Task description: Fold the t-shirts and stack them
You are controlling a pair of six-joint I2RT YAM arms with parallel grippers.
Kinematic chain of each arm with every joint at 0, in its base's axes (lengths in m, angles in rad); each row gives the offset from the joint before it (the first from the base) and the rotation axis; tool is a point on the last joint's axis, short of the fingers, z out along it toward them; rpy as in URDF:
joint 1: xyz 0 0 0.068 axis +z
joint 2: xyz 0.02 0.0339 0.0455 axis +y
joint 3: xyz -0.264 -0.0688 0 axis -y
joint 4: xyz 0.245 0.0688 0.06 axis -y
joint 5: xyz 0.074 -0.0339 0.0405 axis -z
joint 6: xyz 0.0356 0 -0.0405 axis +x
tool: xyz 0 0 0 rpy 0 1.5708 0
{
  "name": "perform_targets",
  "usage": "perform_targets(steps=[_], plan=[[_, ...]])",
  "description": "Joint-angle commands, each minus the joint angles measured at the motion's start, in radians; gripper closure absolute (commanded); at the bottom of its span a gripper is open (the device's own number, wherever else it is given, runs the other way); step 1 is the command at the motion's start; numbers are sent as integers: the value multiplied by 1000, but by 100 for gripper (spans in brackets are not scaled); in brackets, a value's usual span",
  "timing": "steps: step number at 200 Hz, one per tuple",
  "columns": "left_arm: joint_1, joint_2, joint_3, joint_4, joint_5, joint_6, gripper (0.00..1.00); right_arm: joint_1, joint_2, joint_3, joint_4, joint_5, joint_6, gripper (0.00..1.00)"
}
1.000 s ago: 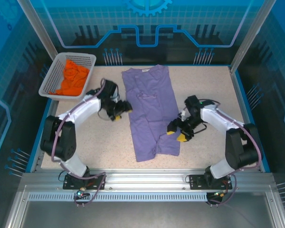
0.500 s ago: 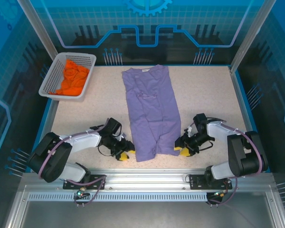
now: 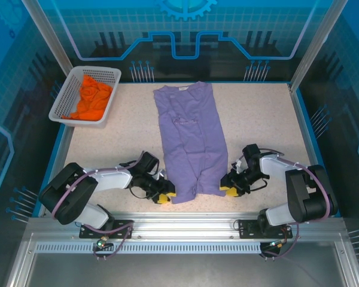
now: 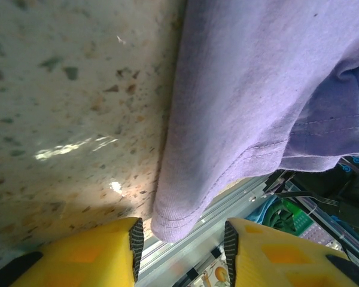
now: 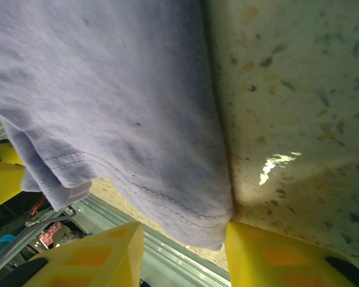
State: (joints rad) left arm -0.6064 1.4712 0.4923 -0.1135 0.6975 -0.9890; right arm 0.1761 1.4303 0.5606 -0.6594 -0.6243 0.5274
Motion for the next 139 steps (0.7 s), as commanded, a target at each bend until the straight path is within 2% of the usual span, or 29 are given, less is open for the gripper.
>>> perform_targets(steps=[1,46,80,98,125,139], plan=[[-33,55,-3,16,-7,34,60,21,-21,-23,11,14,27,60],[-55,75,26,-44,-40,79,66,37,-21,-39,48,30,37,64],[-55,96,67,-108,-75,122,76,47,6,-42,74,20,37,68],[-56,99,88,-153,-101,147,86,54,14,-42,83,19,37,74],[-54,92,125,-244,-164,187,100,55,16,-37,69,33,40,89],[-53,81,141,-295,-202,205,100,57,14,-36,46,44,43,96]])
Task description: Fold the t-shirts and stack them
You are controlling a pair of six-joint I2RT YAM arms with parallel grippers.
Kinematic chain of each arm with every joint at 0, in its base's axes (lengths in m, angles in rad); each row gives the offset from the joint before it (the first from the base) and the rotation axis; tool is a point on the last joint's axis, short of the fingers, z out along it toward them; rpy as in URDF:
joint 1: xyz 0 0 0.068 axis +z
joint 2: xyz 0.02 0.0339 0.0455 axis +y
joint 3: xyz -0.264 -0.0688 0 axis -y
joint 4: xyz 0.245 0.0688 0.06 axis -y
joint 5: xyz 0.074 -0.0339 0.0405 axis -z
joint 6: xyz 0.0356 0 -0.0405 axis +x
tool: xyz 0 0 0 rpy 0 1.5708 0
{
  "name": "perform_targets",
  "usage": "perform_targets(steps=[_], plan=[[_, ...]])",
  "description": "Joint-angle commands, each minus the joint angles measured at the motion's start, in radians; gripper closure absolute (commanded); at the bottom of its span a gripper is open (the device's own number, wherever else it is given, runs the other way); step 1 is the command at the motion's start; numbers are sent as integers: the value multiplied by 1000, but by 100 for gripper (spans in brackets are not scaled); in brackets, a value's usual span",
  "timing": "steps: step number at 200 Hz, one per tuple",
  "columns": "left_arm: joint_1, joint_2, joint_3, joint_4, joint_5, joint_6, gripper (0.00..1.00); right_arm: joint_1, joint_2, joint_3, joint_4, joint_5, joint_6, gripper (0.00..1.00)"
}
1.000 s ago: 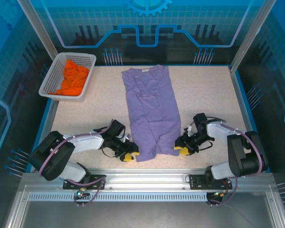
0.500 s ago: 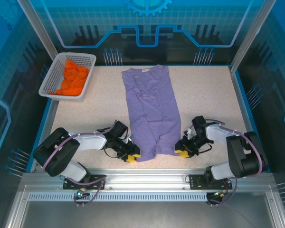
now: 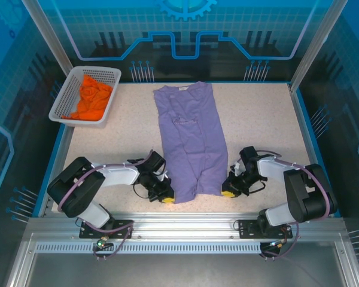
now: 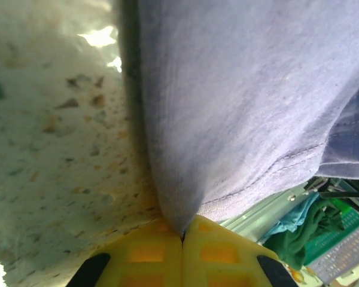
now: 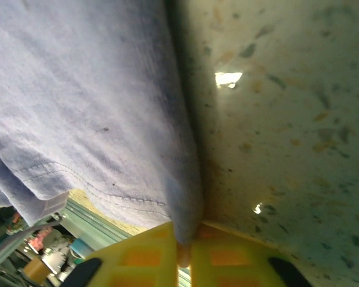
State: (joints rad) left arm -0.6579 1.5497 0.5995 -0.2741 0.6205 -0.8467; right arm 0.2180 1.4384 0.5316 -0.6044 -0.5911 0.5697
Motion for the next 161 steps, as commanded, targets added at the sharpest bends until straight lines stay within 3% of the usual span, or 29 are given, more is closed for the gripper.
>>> perform_targets(steps=[1,44,83,119,161], plan=[[-2,2,35,-138,-128,65,100,15,6,-7,-11,11,1,96],[41,-65,24,-230,-162,94,100,53,-6,-49,-35,-11,23,100],[71,-156,-12,-340,-145,127,100,162,-107,-89,-51,-22,115,100],[72,-274,-74,-411,-103,71,100,250,-207,-99,-81,-18,191,100],[79,-366,-81,-471,-130,16,100,274,-262,-87,-115,-3,236,100]])
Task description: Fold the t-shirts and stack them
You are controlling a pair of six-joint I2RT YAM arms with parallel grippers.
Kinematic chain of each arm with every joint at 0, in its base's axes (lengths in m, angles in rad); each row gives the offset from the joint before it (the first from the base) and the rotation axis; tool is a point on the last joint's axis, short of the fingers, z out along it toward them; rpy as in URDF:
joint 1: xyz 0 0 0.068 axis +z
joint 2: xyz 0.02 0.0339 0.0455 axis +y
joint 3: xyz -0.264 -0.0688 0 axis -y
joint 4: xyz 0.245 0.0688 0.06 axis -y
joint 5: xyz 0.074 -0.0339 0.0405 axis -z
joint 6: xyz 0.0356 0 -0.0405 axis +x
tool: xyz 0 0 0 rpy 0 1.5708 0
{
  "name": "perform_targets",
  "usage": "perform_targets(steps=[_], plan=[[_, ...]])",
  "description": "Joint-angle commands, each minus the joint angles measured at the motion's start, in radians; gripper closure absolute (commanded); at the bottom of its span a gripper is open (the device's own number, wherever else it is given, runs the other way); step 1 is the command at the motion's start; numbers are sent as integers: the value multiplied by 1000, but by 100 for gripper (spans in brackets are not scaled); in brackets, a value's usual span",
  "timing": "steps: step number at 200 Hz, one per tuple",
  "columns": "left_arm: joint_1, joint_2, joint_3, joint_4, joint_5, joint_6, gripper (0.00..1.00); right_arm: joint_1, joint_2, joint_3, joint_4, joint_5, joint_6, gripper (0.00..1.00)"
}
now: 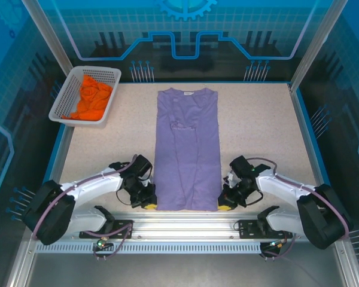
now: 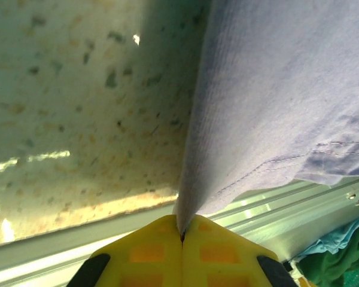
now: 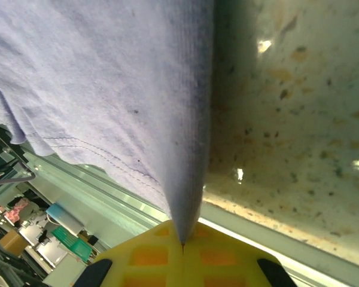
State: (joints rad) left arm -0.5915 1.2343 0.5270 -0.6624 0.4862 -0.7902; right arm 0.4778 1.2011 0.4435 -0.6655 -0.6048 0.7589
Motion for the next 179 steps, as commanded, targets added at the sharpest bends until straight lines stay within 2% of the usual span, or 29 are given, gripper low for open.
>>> perform_targets(steps=[1,52,92,119,142,179], plan=[[14,-53,-8,-84,5,-40,100,14,-26,3,-56,12,47,100],[103,-82,112,-176,9,39,100,4,-28,112,-106,17,37,100],[172,8,316,-238,21,108,100,-104,24,259,-157,-10,1,100],[198,94,451,-257,16,127,100,-197,115,383,-185,-24,-2,100],[253,181,568,-294,-31,114,100,-254,209,500,-190,-18,15,100],[314,321,737,-245,-81,92,100,-318,372,676,-172,19,39,100]])
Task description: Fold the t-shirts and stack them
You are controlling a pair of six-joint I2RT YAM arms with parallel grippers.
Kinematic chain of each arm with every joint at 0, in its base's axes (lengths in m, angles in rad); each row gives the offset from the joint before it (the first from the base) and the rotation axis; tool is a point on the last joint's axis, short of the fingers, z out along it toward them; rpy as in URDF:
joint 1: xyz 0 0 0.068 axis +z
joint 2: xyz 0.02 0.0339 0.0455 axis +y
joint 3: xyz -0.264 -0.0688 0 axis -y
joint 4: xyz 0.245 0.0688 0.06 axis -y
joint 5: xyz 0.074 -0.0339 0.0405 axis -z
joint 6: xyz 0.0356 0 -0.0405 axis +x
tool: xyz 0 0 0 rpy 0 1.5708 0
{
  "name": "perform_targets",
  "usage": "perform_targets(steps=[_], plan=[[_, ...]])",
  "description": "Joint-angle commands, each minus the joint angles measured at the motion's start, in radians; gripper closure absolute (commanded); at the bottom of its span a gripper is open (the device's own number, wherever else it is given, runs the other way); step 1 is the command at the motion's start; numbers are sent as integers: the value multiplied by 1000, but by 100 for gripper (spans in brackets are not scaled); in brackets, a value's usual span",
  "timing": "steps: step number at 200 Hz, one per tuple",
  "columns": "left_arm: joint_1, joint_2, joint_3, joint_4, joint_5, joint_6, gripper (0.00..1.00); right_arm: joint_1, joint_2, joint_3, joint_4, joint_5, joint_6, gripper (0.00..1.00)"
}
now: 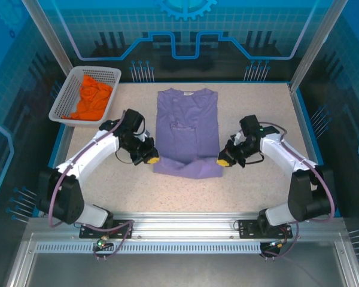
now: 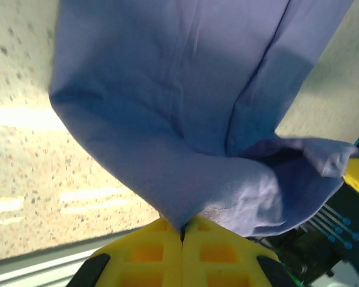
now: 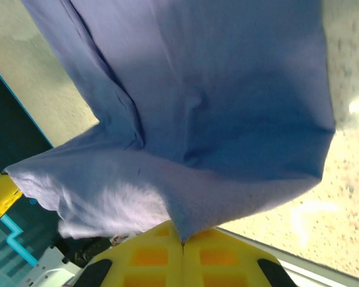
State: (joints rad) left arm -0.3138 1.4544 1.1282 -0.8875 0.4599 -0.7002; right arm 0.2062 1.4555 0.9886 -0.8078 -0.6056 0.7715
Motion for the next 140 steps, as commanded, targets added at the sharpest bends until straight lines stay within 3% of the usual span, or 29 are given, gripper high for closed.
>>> perform_targets(steps=[1,83,140], plan=[[37,105,140,-19,-54,3,100,-48,122,135,-30,21,27,100],[99,493,499,27,-75,21,100,-81,554,558,-17,59,68,100],[131,626,587,34,-91,14,100,-81,738,761,-96,58,34,100]])
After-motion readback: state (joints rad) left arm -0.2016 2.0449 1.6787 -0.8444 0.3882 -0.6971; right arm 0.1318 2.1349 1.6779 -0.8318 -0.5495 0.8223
